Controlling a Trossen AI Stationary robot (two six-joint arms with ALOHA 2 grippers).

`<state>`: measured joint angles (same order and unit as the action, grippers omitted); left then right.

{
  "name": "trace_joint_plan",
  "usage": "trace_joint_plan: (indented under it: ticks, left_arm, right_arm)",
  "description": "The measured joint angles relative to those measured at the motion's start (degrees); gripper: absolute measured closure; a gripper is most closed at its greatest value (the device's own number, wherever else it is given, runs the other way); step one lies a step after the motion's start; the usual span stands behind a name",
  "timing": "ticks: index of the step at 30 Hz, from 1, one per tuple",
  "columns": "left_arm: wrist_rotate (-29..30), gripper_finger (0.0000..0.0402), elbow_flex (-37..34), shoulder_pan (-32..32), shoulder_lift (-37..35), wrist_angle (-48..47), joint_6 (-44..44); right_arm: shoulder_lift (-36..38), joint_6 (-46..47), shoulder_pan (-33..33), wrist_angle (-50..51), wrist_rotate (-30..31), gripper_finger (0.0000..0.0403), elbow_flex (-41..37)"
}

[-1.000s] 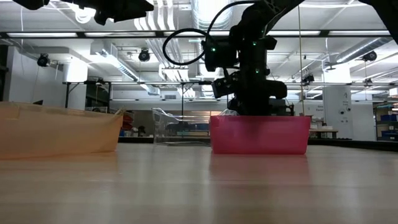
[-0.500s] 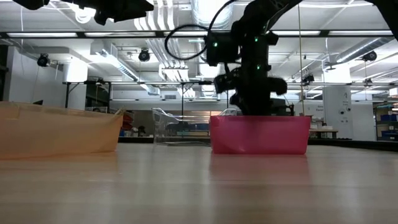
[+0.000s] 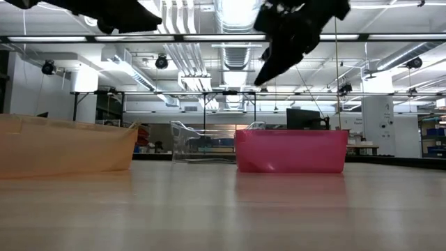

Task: Sort silverware by color (type)
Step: Put the white fork into the red bin

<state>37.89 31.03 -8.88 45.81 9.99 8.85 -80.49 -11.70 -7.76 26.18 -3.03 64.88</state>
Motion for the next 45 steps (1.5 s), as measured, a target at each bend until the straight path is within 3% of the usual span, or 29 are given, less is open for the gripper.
trace_joint_plan:
  ticks: [7, 14, 18, 26, 30, 35, 41, 45]
  left_arm:
    - [-3.35, 0.0194, -0.11, -0.84, -3.07, -9.53, -3.60]
    - [-3.49, 0.0205, -0.11, -0.77, -4.33, -10.42, -2.97]
    - [-2.36, 0.0210, -0.11, -0.45, -5.70, -11.58, -0.16]
    - [-4.82, 0.0220, -0.11, -0.29, -10.56, -12.33, 3.98]
    - [-4.83, 0.0231, -0.11, -0.29, -12.08, -11.64, 4.11]
    - [-4.07, 0.0243, 0.47, -0.29, -13.36, -6.54, 10.29]
    - [-3.87, 0.0249, 2.73, -0.29, -14.51, -3.99, 20.08]
    - [-3.87, 0.0249, 4.28, -0.29, -14.90, -4.01, 22.20]
  right_arm:
    - [12.89, 0.69, -0.01, -17.65, 0.07, 0.0333, -15.28]
    - [20.19, 9.23, -0.05, -10.10, 6.40, 0.0349, -19.56]
    - [21.49, 12.49, 0.22, -5.41, 6.54, 0.0365, -20.93]
    - [23.23, 12.17, -0.03, -20.60, 3.41, 0.0386, -30.11]
    - [20.51, 14.22, -1.18, -18.31, 4.77, 0.0393, -29.01]
    - [15.31, 14.26, -3.34, -8.57, 4.73, 0.0394, -21.89]
    - [7.24, 6.75, -3.60, 7.24, 4.28, 0.0394, -13.21]
    - [1.77, 3.37, -3.44, 15.33, 4.11, 0.0388, -7.01]
